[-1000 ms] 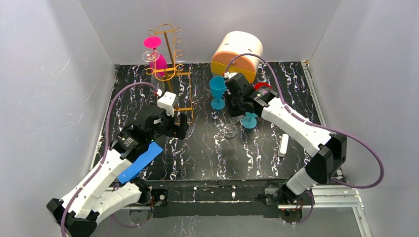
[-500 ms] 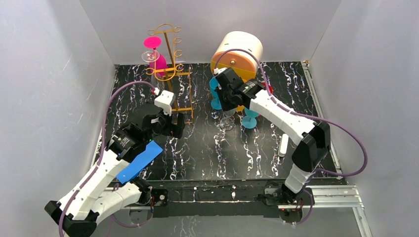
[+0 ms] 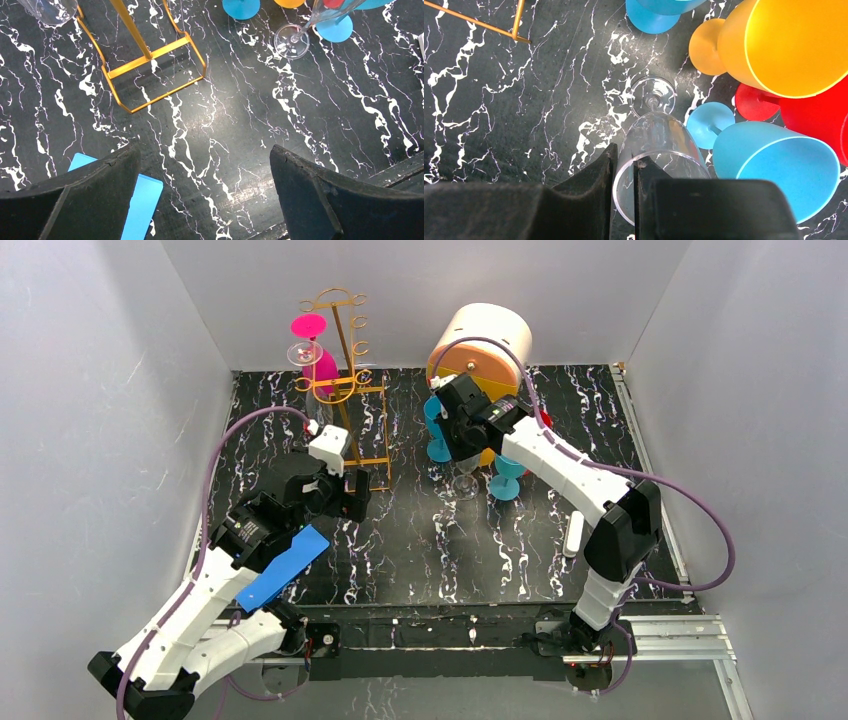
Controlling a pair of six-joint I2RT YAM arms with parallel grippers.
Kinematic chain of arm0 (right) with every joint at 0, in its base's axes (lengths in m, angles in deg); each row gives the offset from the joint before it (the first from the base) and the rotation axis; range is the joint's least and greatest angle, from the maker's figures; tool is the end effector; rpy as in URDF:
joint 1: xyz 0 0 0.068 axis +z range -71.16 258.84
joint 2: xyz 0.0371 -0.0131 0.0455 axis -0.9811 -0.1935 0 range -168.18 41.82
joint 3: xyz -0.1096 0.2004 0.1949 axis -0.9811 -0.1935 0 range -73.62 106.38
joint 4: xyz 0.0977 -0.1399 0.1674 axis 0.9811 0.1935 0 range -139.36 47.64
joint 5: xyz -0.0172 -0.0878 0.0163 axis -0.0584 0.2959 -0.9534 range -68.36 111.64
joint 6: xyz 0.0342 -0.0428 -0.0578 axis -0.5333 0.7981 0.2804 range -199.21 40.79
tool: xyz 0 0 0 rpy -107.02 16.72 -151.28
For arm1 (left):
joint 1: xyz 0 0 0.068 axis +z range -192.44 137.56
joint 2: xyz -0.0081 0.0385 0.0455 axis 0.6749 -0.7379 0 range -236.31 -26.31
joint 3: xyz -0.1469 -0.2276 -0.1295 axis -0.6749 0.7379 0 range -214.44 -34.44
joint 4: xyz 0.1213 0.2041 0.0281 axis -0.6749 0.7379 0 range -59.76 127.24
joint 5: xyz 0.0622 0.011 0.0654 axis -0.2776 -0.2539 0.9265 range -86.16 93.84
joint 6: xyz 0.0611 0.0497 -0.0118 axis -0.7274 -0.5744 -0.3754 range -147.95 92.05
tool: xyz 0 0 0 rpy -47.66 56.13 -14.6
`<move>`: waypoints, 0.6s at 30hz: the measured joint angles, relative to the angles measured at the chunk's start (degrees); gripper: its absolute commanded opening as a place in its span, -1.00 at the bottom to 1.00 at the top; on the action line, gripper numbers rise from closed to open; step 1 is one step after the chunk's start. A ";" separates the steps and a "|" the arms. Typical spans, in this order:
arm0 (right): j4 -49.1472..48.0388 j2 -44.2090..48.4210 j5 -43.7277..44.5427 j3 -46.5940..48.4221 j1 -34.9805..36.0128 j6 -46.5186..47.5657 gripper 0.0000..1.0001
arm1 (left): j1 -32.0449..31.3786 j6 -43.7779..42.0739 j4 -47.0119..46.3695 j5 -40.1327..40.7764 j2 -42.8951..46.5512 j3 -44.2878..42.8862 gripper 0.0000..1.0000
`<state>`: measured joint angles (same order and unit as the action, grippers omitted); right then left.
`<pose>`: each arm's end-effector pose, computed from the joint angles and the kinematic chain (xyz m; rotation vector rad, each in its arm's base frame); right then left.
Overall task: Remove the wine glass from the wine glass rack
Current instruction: Place the wine glass at the center of the board.
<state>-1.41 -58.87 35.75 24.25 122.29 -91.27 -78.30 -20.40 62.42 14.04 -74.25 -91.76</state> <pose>0.2923 0.2539 0.3409 -0.5526 2.3615 0.1367 0.1392 -0.0856 0.3709 0.3690 1.9415 -0.3212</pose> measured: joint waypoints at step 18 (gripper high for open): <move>4.00 -2.08 -2.21 3.61 -1.49 1.70 -0.97 | 0.00 0.15 1.75 0.37 -1.46 -0.07 0.97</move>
<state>2.59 -60.94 33.55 27.85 120.80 -89.56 -78.30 -20.25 64.17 14.41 -75.72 -91.83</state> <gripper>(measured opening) 0.226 0.983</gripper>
